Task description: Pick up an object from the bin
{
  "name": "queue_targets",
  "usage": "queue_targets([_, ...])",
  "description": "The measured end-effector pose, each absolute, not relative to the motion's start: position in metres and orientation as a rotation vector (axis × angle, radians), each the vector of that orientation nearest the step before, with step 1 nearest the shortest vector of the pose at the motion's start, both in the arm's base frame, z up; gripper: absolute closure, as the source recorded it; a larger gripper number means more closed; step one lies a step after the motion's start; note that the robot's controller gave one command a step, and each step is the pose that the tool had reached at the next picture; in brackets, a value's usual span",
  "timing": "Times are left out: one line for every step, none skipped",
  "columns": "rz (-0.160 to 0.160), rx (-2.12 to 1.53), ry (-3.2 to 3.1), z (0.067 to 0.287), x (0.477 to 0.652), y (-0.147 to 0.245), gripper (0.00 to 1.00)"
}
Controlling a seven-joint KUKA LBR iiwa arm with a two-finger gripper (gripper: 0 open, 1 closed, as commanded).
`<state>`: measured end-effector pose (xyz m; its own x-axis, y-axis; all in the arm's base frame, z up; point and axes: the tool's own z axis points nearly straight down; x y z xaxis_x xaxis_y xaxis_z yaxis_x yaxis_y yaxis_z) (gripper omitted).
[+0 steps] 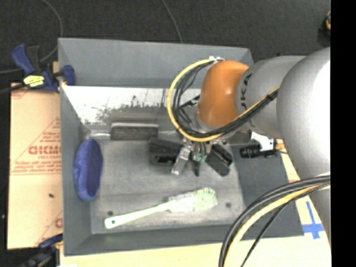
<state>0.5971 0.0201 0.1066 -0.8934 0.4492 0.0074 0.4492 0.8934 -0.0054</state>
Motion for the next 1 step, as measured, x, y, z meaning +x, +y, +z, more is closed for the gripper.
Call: queue_targets([0.008,-0.721,-3.044,0.1146,0.5958,0.0197,1.00])
